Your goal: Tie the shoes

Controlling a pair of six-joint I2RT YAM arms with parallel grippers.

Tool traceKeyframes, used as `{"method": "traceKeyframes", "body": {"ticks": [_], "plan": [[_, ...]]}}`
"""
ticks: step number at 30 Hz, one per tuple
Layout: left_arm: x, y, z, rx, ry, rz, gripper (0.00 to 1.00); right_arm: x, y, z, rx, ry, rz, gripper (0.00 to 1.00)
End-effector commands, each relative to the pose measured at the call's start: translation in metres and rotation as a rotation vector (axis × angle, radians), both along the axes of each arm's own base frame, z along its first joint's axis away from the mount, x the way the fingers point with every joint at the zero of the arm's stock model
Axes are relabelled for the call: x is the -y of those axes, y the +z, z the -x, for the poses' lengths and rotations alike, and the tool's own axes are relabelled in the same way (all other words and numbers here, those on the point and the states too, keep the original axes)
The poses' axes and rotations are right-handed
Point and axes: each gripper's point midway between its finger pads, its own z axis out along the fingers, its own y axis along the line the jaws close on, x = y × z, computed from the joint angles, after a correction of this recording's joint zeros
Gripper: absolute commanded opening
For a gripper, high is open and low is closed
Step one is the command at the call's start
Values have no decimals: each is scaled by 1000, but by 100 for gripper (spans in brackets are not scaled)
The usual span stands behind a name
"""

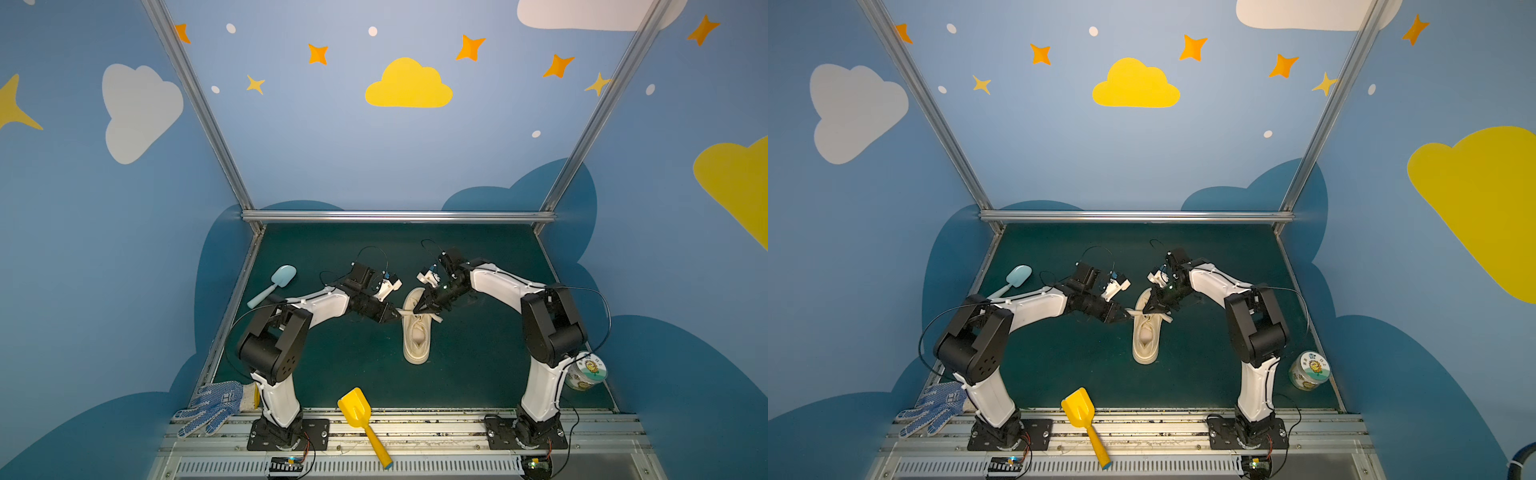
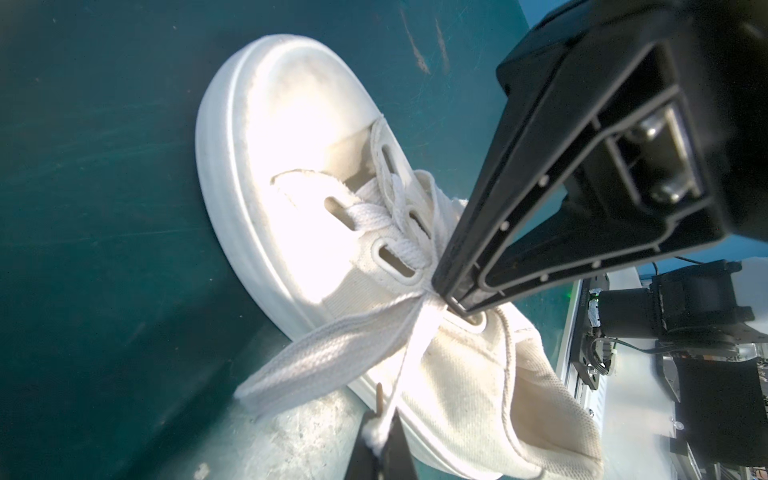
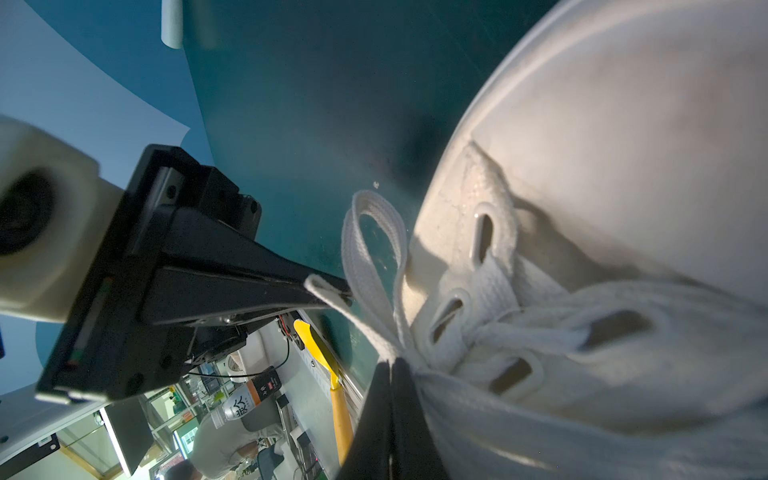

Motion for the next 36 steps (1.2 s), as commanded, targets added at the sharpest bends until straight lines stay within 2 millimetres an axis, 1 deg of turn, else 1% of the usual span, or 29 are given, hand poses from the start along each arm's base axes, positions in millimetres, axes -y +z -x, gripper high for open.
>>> {"method": "traceKeyframes", "body": {"ticks": [1, 4, 11, 14, 16, 17, 19, 20, 22, 25, 30, 34, 35, 36], "plan": [[-8, -2, 4, 0, 4, -23, 3, 8, -8, 4, -34, -9, 37, 6], [-10, -6, 4, -6, 6, -38, 3, 8, -4, 3, -21, -6, 49, 6], [-15, -16, 5, -6, 6, -115, 3, 9, -10, 4, -32, -5, 53, 6], [-17, -18, 4, -9, 12, -130, 3, 8, -10, 4, -33, -5, 50, 6], [-14, -16, 4, -11, 4, -112, 3, 8, -9, 4, -32, -6, 46, 6], [-12, -14, 4, -9, 1, -101, 6, 8, -9, 4, -32, -4, 44, 6], [-7, -11, 5, 2, -9, -75, 31, 6, -6, 4, -29, -1, 34, 6], [-6, -9, 4, 11, -5, -70, 39, 5, -5, 4, -27, 0, 28, 6], [-5, -3, 2, 33, 3, -54, 46, 3, 0, 3, -23, 3, 11, 7], [-10, 4, -4, 61, 28, -58, 58, 3, 10, 2, -10, 0, -8, 9], [-27, 16, -7, 88, 68, -54, 67, 7, 22, 3, 3, -11, -28, 11], [-41, 31, -9, 127, 112, -28, 77, 11, 31, 4, 23, -21, -45, 12], [-44, 34, -10, 138, 124, -22, 84, 12, 32, 3, 26, -27, -48, 12], [-48, 38, -11, 149, 138, -15, 99, 13, 31, 3, 23, -33, -54, 12]]}}
